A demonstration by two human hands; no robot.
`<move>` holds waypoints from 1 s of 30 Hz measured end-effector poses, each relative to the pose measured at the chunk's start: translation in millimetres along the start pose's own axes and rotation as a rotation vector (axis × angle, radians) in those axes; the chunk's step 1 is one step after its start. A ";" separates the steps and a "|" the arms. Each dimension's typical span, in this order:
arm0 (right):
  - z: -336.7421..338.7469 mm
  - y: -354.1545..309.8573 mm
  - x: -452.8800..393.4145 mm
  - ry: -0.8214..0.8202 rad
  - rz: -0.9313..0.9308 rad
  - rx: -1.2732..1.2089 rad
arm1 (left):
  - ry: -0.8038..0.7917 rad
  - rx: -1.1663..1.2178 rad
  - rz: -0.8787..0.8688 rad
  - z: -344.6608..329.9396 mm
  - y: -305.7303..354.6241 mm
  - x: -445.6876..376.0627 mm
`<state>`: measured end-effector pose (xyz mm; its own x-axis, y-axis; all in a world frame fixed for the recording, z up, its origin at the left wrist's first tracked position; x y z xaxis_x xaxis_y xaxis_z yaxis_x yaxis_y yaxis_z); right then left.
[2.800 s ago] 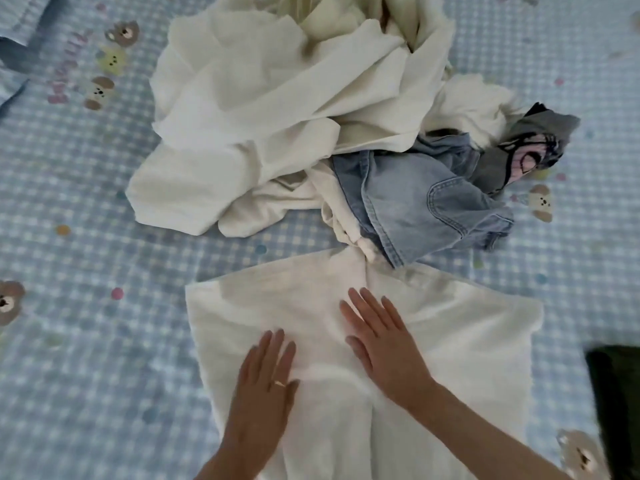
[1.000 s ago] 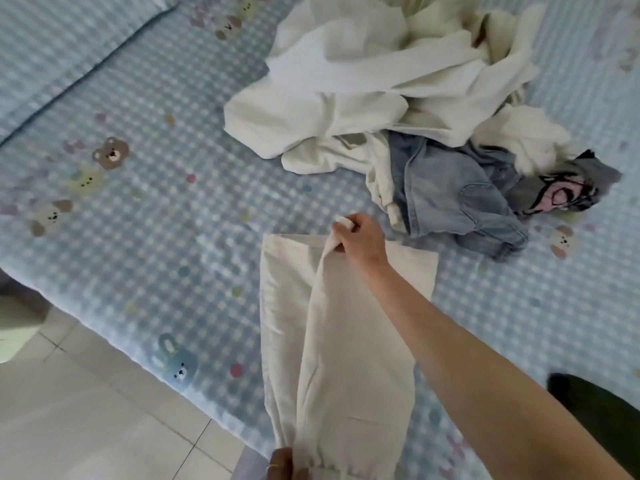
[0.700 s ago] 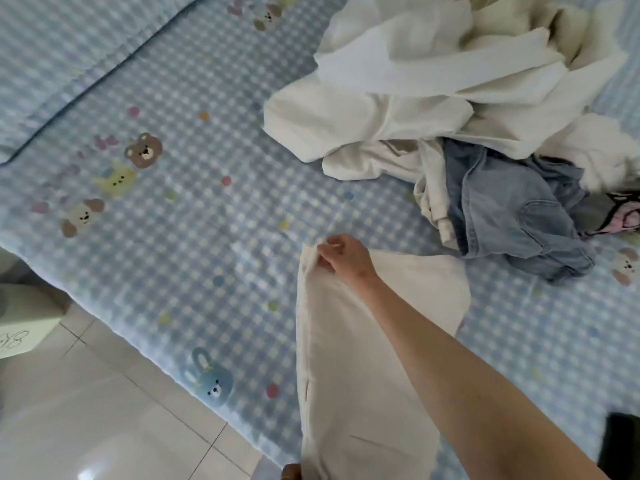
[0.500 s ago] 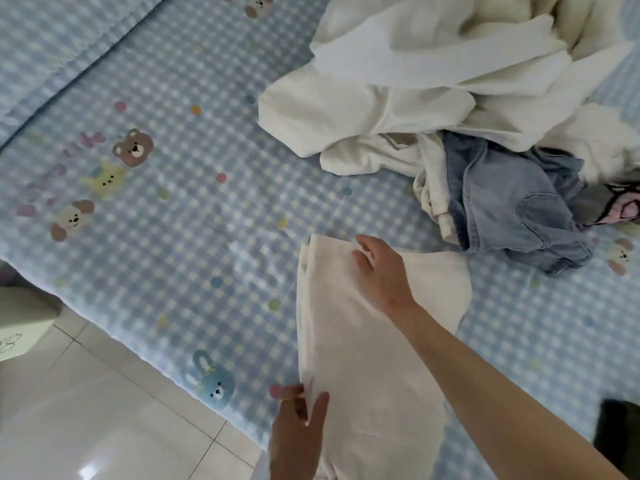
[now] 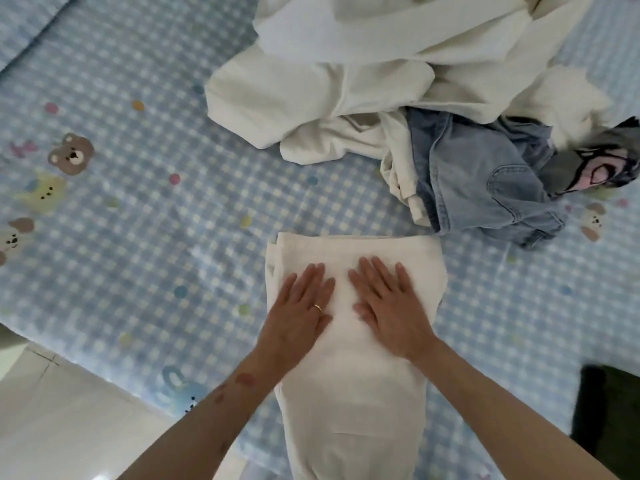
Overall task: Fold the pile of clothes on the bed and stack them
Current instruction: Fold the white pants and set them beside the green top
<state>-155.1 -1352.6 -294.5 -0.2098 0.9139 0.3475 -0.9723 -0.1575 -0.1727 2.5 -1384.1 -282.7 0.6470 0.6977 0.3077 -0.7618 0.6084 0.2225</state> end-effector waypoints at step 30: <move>-52.7 -78.5 165.8 -0.033 -0.018 -0.317 | -0.154 0.013 -0.375 -57.8 66.7 125.3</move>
<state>-108.1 -1169.0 -271.8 -0.2010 0.9022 0.3817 -0.8963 -0.0121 -0.4433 34.6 -1234.2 -282.7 0.8687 0.3627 0.3373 -0.4745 0.8046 0.3570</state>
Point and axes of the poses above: each hand's wrist, its own x-axis away from the middle knuckle, its own z-axis out of the back of the hand, y = z × x, the point moved 7 cm from there along -x, towards the middle knuckle, and after that the axes turned 4 degrees about -x, right-handed, at the moved point
